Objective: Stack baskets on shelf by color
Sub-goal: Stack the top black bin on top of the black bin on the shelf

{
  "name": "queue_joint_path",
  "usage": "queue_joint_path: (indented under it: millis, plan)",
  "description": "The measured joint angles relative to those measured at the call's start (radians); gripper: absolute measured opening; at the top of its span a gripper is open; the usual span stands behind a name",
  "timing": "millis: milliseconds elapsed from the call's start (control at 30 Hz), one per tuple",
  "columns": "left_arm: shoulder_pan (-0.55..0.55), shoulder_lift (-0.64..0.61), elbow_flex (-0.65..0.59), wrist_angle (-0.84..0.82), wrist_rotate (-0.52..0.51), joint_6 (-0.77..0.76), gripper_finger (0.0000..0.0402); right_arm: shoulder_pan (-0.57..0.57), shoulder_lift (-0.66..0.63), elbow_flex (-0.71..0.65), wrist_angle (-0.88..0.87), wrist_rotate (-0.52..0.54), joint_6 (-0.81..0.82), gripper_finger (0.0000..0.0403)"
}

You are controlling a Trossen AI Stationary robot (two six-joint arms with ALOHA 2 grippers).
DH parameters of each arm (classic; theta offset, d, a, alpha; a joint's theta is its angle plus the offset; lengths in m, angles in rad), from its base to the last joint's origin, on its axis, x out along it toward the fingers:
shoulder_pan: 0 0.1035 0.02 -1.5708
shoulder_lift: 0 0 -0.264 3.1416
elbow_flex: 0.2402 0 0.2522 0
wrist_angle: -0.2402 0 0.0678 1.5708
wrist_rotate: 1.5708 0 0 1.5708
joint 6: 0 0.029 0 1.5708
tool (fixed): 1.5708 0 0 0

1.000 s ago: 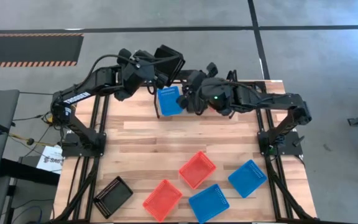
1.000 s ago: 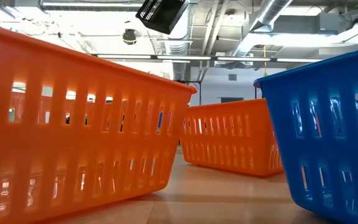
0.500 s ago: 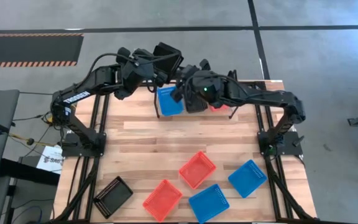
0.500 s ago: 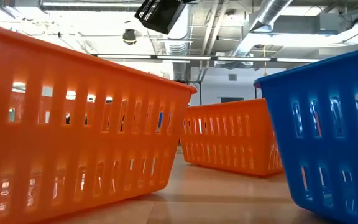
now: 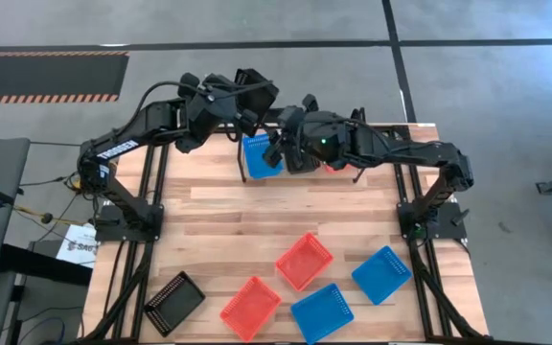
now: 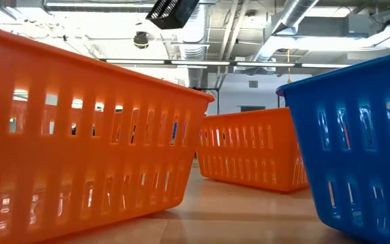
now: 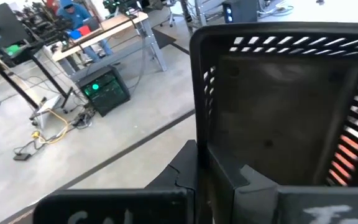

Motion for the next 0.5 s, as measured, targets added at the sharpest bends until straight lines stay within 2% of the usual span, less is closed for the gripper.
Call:
queue_joint_path:
  millis: [500]
  plan:
    - [-0.010, 0.001, 0.000, -0.035, 0.007, -0.049, 0.0000, -0.073, -0.002, 0.000, -0.063, -0.016, -0.016, 0.0174]
